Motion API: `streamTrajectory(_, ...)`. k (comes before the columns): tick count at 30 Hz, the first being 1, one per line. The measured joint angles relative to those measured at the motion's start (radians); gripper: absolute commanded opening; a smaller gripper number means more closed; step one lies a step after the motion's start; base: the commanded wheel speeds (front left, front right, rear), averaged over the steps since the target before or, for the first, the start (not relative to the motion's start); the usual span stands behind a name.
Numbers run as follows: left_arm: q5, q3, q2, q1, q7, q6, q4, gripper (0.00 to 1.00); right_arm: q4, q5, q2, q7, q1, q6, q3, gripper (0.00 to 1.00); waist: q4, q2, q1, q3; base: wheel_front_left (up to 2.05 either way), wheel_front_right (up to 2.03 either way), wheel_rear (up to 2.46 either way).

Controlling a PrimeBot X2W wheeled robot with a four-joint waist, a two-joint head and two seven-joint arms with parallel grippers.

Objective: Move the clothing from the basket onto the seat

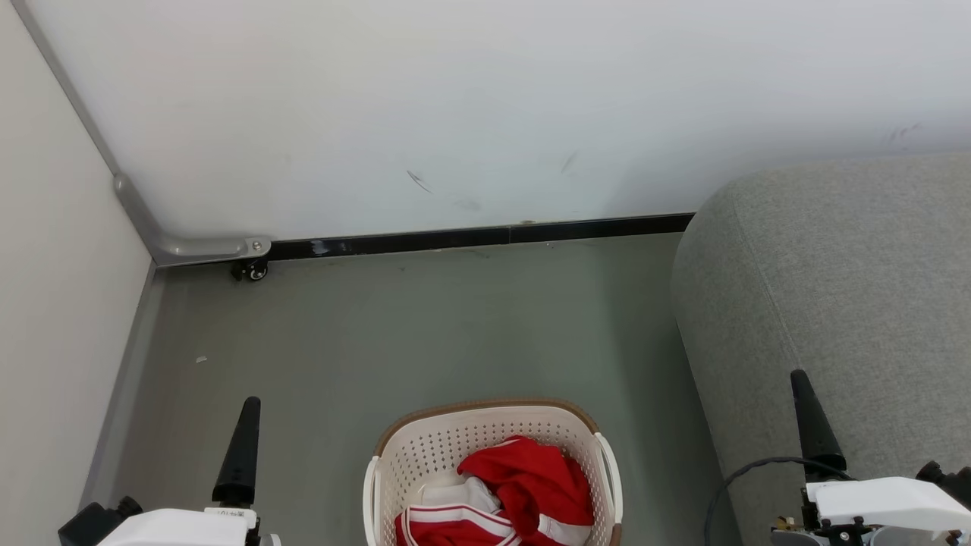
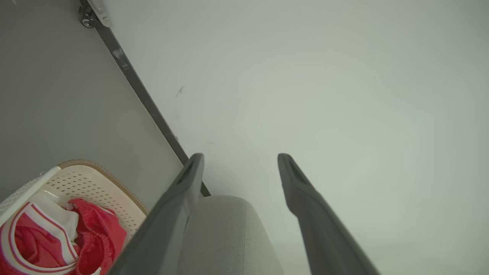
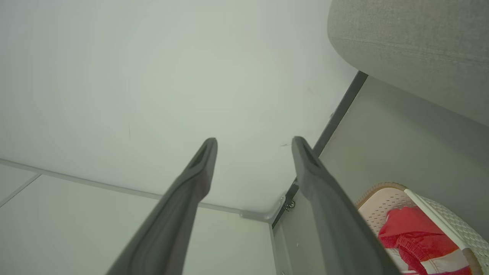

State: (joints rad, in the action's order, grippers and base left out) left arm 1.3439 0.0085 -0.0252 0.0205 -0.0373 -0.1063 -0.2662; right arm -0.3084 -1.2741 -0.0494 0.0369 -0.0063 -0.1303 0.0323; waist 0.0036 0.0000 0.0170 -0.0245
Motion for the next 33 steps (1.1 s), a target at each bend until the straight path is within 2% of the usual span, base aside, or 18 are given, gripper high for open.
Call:
streamTrajectory(7,-0.117,-0.013,-0.001,0.0,-0.027,0.01,0.019,1.0,-0.002,0.112,0.0,0.03,0.0,0.0,-0.005,1.0,0.002,0.0,-0.0002,-0.006,0.0,0.0,0.0)
streamTrajectory(12,-0.216,-0.03,-0.002,0.0,-0.045,0.023,0.037,1.0,-0.004,0.189,0.0,0.044,0.0,0.0,-0.006,1.0,0.002,0.0,-0.0038,-0.007,0.0,0.0,0.0)
streamTrajectory(16,-0.25,-0.034,-0.003,0.0,-0.054,0.031,0.049,1.0,-0.008,0.234,0.001,0.053,0.0,0.0,-0.01,1.0,0.003,0.0,-0.0067,-0.006,0.0,0.0,0.0)
streamTrajectory(24,-0.449,-0.071,-0.012,-0.001,-0.079,0.045,0.074,1.0,-0.012,0.373,0.001,0.084,-0.003,0.0,-0.017,1.0,0.003,0.0,-0.0131,-0.002,0.0,0.0,0.0)
streamTrajectory(33,-0.645,-0.109,-0.027,-0.001,-0.117,0.072,0.083,1.0,-0.023,0.536,0.001,0.113,-0.015,0.0,-0.035,1.0,0.003,0.0,-0.0155,0.002,0.0,0.0,0.0)
